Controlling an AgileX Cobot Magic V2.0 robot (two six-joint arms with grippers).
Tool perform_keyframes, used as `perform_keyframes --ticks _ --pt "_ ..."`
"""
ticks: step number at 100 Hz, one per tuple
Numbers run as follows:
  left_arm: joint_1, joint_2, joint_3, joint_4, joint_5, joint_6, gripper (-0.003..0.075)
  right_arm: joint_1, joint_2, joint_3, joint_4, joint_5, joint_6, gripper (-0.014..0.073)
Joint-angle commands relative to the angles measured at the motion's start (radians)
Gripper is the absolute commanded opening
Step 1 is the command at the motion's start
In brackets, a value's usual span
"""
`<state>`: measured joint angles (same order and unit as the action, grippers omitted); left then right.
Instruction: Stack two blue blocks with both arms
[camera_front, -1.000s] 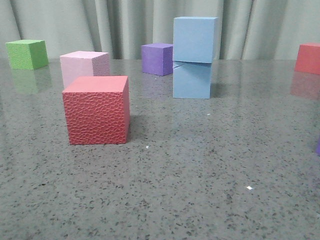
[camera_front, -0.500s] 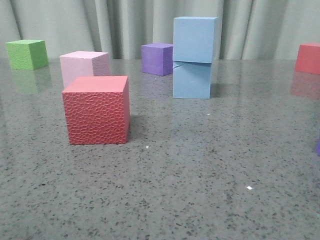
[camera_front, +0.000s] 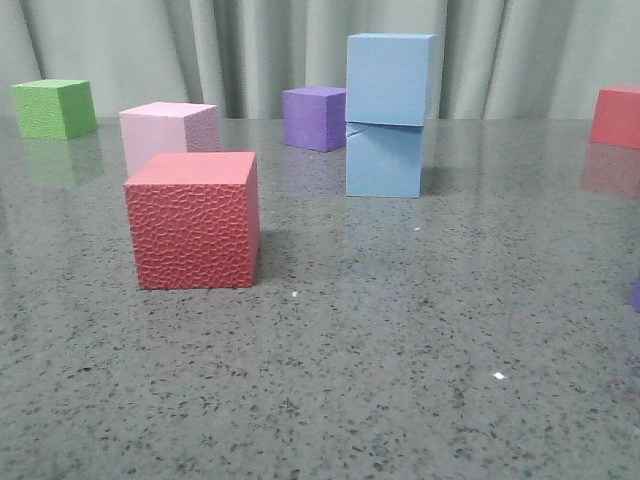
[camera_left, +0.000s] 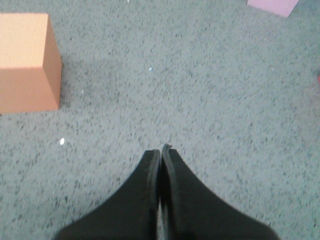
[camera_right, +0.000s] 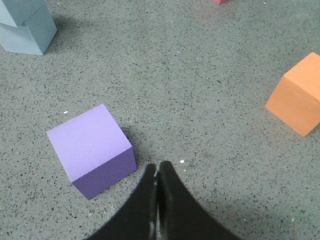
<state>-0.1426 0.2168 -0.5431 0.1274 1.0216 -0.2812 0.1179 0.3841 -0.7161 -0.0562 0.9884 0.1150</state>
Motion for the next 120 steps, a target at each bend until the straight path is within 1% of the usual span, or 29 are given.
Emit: perform_keyframes --ticks 1,13,25,32,42,51,59,76,88,100,120 --pt "0.003 0.013 -0.020 0.001 -0.154 -0.009 -0.0019 -0.008 0.003 -0.020 -0.002 -0.071 -0.007 -0.0069" --pt "0.003 0.013 0.025 0.046 -0.379 -0.009 -0.0019 -0.008 0.003 -0.020 -0.002 -0.071 -0.007 -0.0069" --pt "0.003 0.013 0.100 0.055 -0.622 0.000 -0.0019 -0.008 0.003 -0.020 -0.002 -0.071 -0.007 -0.0069" --pt "0.003 0.013 0.154 0.064 -0.735 0.000 -0.0019 -0.008 0.003 -0.020 -0.002 -0.071 -0.007 -0.0069" --pt "0.003 0.013 0.232 0.072 -0.839 0.000 -0.0019 -0.008 0.003 -0.020 -0.002 -0.071 -0.007 -0.0069" --pt "0.003 0.013 0.295 0.081 -0.879 0.000 -0.0019 -0.008 0.003 -0.020 -0.002 -0.071 -0.007 -0.0069" --pt "0.008 -0.001 0.340 0.082 -0.881 0.000 -0.0019 -0.008 0.003 -0.020 -0.002 -0.071 -0.007 -0.0069" --pt "0.059 -0.117 0.438 0.078 -0.881 0.000 -0.0019 -0.008 0.003 -0.020 -0.002 -0.071 -0.007 -0.0069" --pt "0.094 -0.199 0.491 0.027 -0.877 0.005 -0.0019 -0.008 0.003 -0.020 -0.002 -0.071 -0.007 -0.0069" --pt "0.110 -0.249 0.532 -0.067 -0.877 0.085 -0.0019 -0.008 0.003 -0.020 -0.002 -0.071 -0.007 -0.0069" --pt "0.110 -0.254 0.565 -0.070 -0.897 0.097 -0.0019 -0.008 0.003 -0.020 -0.002 -0.070 -0.007 -0.0069"
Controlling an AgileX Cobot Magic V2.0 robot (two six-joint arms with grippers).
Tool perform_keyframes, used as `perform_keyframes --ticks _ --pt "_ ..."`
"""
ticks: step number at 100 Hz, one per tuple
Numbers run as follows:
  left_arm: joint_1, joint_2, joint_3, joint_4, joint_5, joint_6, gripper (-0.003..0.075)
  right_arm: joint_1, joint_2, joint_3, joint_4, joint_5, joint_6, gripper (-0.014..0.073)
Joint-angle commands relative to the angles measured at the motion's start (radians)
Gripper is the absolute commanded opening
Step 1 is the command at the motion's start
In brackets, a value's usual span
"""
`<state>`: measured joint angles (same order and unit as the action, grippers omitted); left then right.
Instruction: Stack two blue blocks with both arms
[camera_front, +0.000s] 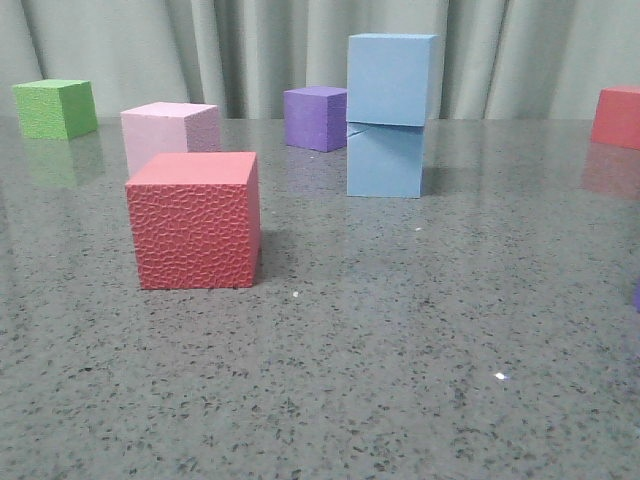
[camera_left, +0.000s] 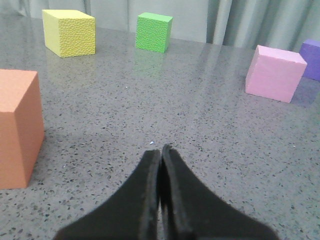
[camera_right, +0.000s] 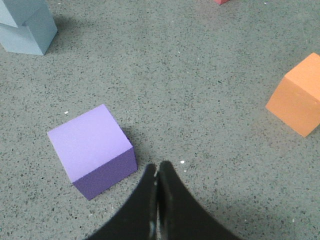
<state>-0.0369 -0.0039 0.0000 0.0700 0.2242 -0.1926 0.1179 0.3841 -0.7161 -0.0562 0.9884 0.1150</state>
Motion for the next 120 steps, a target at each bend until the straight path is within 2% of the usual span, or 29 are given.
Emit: perform_keyframes --ticks 1,10,120 --pt "0.004 -0.033 0.024 -0.013 -0.105 0.009 -0.0019 -0.008 0.003 -0.020 -0.002 -0.070 -0.007 -0.0069" --pt "0.004 -0.033 0.042 -0.011 -0.146 0.011 -0.0019 -0.008 0.003 -0.020 -0.002 -0.070 -0.007 -0.0069" --pt "0.004 -0.033 0.042 0.026 -0.139 0.016 -0.0019 -0.008 0.003 -0.020 -0.002 -0.068 -0.007 -0.0069"
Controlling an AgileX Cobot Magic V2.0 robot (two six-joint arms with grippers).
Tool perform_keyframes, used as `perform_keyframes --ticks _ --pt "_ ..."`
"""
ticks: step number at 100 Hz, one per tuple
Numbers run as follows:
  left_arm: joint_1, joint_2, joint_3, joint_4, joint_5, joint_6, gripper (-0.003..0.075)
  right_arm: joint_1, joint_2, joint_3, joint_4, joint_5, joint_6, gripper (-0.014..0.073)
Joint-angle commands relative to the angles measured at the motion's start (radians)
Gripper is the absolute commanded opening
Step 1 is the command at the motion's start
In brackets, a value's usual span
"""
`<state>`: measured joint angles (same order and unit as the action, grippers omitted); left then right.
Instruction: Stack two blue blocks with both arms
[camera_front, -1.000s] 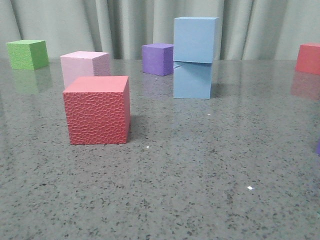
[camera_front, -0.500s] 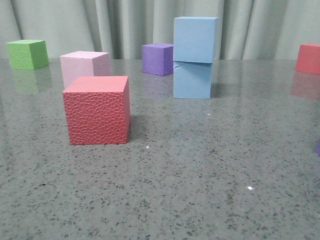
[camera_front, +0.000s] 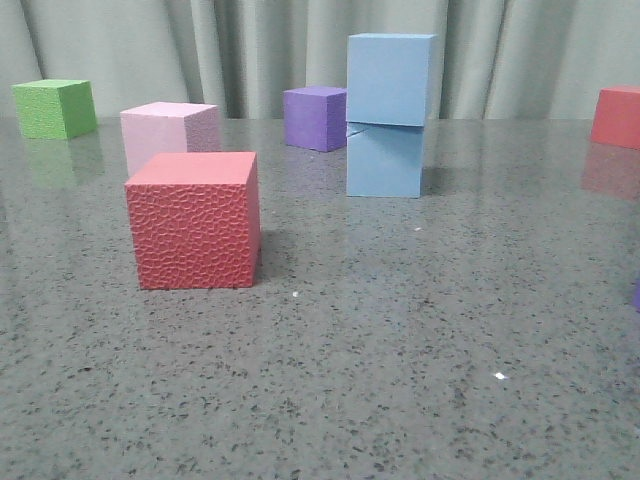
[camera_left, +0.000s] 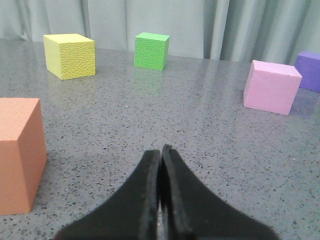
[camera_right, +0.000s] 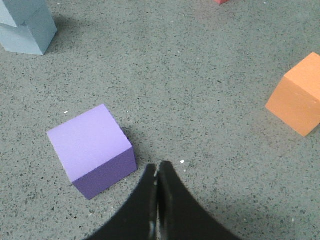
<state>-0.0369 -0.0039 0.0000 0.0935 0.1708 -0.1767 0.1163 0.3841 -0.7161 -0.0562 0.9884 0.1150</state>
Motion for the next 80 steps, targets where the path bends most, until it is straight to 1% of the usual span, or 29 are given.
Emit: perform_keyframes --ticks 1,71,80 --pt "0.004 -0.033 0.042 0.002 -0.085 0.000 -0.0019 -0.006 0.003 -0.020 -0.002 -0.068 -0.007 -0.0069" --pt "0.004 -0.033 0.042 0.002 -0.085 0.000 -0.0019 -0.006 0.003 -0.004 -0.005 -0.069 -0.007 -0.0069" --pt "0.004 -0.033 0.042 0.002 -0.085 0.000 -0.0019 -0.006 -0.005 0.017 -0.016 -0.103 -0.007 -0.0069"
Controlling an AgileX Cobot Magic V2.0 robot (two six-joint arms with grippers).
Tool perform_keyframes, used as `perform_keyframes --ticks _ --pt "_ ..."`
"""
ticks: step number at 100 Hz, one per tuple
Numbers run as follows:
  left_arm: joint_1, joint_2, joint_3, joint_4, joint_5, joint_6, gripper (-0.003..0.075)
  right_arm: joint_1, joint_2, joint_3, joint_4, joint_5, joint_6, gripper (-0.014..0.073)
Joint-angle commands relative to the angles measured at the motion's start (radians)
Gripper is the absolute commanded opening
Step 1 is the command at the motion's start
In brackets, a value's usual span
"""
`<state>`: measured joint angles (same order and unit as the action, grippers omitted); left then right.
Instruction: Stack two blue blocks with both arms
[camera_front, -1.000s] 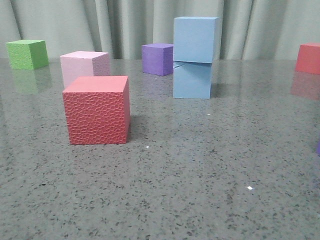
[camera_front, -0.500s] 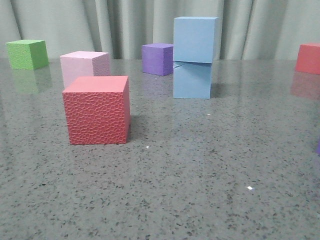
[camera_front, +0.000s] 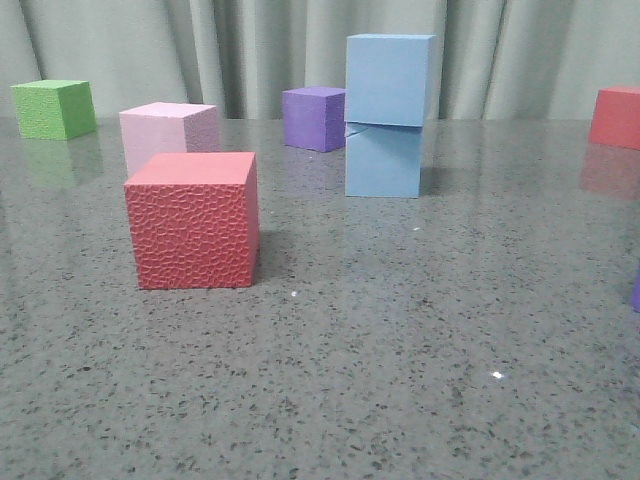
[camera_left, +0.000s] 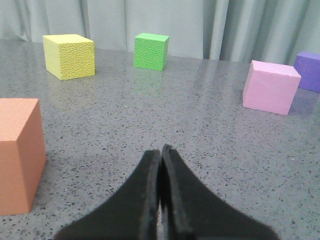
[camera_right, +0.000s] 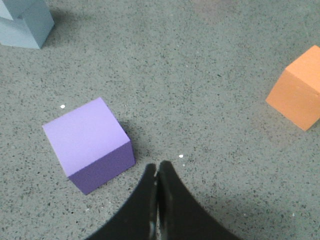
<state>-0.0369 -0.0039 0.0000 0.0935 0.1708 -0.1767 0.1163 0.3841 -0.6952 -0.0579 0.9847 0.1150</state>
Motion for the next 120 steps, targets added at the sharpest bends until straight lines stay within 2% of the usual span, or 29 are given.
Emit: perform_keyframes --ticks 1,21,52,66,120 --pt "0.004 -0.033 0.042 0.002 -0.085 0.000 -0.0019 -0.006 -0.007 0.002 -0.014 -0.111 -0.007 -0.0069" --pt "0.004 -0.033 0.042 0.002 -0.085 0.000 -0.0019 -0.006 -0.120 0.123 -0.014 -0.344 -0.007 -0.0069" --pt "0.004 -0.033 0.042 0.002 -0.085 0.000 -0.0019 -0.006 -0.337 0.400 -0.014 -0.692 -0.007 -0.0069" --pt "0.004 -0.033 0.042 0.002 -0.085 0.000 -0.0019 -0.006 -0.423 0.501 -0.014 -0.776 -0.007 -0.0069" --pt "0.004 -0.031 0.042 0.002 -0.080 0.000 -0.0019 -0.006 -0.420 0.700 0.001 -0.976 -0.007 -0.0069"
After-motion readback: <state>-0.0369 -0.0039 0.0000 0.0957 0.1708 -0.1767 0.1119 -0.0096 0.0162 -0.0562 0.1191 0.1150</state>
